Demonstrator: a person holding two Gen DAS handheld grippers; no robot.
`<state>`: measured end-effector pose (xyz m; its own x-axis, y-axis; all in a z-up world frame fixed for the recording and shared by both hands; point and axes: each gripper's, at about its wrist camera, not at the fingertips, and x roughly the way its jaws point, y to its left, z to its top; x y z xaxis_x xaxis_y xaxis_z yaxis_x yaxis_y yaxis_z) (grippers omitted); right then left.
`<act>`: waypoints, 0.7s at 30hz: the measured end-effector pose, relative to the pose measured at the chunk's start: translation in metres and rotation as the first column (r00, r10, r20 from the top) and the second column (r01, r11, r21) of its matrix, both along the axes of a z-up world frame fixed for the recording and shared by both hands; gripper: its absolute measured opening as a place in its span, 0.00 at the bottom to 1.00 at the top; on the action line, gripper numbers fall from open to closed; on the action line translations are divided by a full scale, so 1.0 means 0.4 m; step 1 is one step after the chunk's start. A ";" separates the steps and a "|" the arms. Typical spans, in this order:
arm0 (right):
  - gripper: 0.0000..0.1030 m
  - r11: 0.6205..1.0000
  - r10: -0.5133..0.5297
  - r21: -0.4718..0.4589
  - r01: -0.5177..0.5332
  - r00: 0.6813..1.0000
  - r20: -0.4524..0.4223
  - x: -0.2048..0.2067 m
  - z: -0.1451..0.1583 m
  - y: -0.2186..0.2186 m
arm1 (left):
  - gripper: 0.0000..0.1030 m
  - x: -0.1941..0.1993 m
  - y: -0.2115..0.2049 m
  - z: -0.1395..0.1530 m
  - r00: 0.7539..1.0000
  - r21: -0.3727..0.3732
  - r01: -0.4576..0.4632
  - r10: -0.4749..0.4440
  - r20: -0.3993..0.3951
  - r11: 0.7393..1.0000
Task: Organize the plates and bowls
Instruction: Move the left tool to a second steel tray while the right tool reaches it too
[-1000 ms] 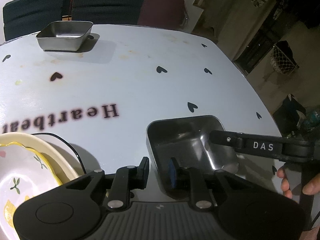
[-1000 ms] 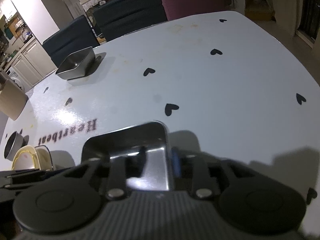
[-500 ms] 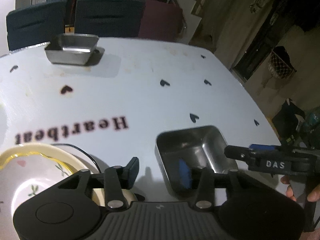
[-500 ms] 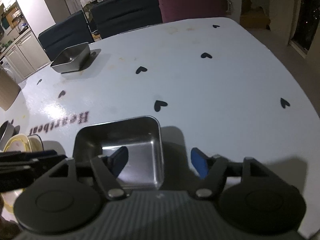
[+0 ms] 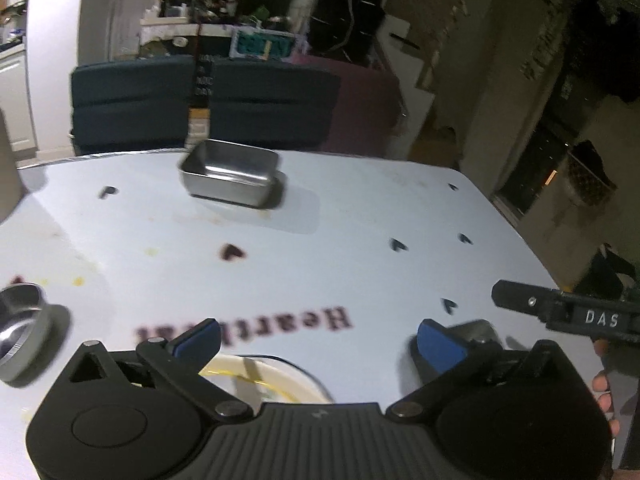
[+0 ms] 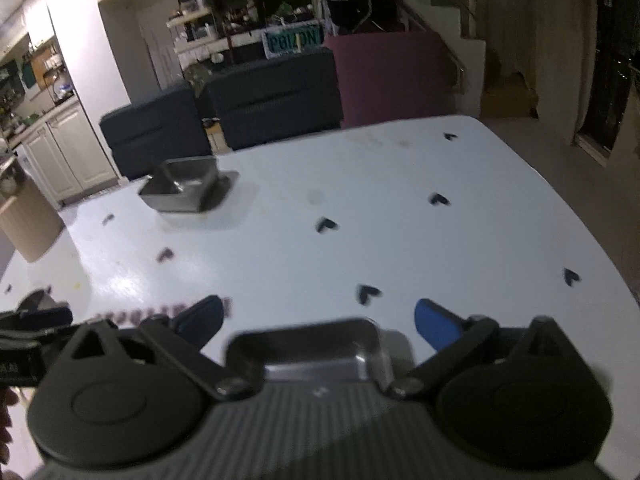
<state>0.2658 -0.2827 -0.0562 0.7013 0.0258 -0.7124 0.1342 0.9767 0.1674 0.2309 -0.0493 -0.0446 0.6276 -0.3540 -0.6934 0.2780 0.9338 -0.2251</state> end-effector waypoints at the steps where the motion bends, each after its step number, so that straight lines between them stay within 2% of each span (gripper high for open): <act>1: 1.00 1.000 0.000 0.005 0.000 1.000 0.010 0.009 0.001 0.016 | 1.00 0.005 0.016 0.001 1.000 0.005 -0.011 0.011 0.004 1.000; 9: 1.00 0.997 0.058 0.048 -0.060 0.998 0.032 0.104 -0.014 0.146 | 1.00 0.059 0.130 -0.012 0.995 0.057 -0.092 0.090 0.029 0.994; 12: 1.00 0.995 0.049 0.089 -0.054 0.998 0.050 0.147 -0.036 0.177 | 1.00 0.085 0.166 -0.019 0.991 0.087 -0.132 0.129 0.046 0.987; 16: 1.00 0.993 0.035 0.111 -0.043 0.997 0.069 0.216 -0.055 0.235 | 1.00 0.146 0.214 -0.027 0.985 0.083 -0.171 0.167 0.045 0.982; 19: 1.00 0.994 0.013 0.107 -0.025 0.994 0.107 0.259 -0.063 0.245 | 1.00 0.218 0.244 -0.031 0.978 0.059 -0.209 0.207 0.037 0.976; 21: 1.00 0.991 -0.017 0.137 0.001 0.993 0.117 0.293 -0.073 0.238 | 1.00 0.267 0.252 -0.032 0.973 0.061 -0.229 0.227 0.042 0.972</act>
